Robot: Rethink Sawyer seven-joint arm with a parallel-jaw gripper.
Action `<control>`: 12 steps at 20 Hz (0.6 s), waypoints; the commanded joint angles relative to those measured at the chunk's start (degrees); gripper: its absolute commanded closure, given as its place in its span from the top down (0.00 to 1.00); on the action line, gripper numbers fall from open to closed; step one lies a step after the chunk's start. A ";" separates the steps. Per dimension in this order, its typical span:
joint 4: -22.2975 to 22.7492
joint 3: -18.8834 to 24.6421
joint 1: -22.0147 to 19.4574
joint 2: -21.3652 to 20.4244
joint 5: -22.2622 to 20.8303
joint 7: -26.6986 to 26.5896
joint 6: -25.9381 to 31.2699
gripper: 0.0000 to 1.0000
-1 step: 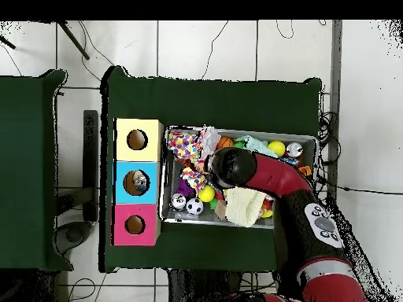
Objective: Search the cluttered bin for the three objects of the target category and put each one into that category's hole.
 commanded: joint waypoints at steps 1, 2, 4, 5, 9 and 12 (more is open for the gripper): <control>2.85 3.87 -1.30 -1.32 -3.64 0.38 -3.78 1.00; 2.94 3.84 -1.51 -1.53 -3.75 0.42 -3.83 1.00; 3.49 2.83 -1.11 -2.32 -4.19 1.01 -3.37 1.00; 4.28 2.64 -1.04 -2.38 -4.32 1.56 -3.99 1.00; 5.82 2.35 -0.92 -0.60 -5.01 3.46 -7.58 1.00; 5.48 2.17 -0.91 1.18 -5.66 3.71 -9.47 1.00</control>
